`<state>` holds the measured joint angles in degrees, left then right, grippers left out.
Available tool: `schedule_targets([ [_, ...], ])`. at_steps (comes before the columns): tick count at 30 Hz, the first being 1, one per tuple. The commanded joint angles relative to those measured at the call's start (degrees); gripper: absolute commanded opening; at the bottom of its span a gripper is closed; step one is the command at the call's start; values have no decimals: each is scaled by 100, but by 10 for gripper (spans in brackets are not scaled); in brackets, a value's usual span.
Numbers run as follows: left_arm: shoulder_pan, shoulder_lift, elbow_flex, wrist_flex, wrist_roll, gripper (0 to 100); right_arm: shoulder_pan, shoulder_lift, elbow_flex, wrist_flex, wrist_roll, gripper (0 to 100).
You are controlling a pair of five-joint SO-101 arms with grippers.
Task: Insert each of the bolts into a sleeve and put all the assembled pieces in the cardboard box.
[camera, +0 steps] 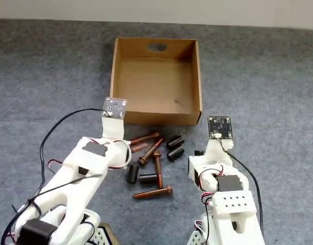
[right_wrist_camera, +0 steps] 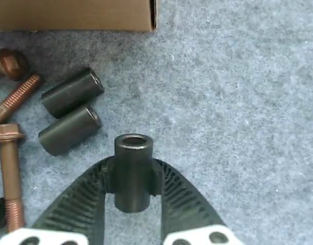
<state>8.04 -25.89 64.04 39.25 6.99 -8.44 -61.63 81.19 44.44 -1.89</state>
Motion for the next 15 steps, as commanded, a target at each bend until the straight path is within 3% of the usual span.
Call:
schedule_targets([
  [1,-629,-31,-119,-18,-1371,13,119,-92,-22,-75,-35,6],
  [4,-875,-31,-207,-18,-1996,13,119,-92,-31,-75,-35,6],
  [12,-1314,-31,-778,9,-2040,18,119,-92,-31,-75,-35,6],
  [15,-1226,-31,-1059,615,-1978,33,119,-92,-31,-75,-35,6],
])
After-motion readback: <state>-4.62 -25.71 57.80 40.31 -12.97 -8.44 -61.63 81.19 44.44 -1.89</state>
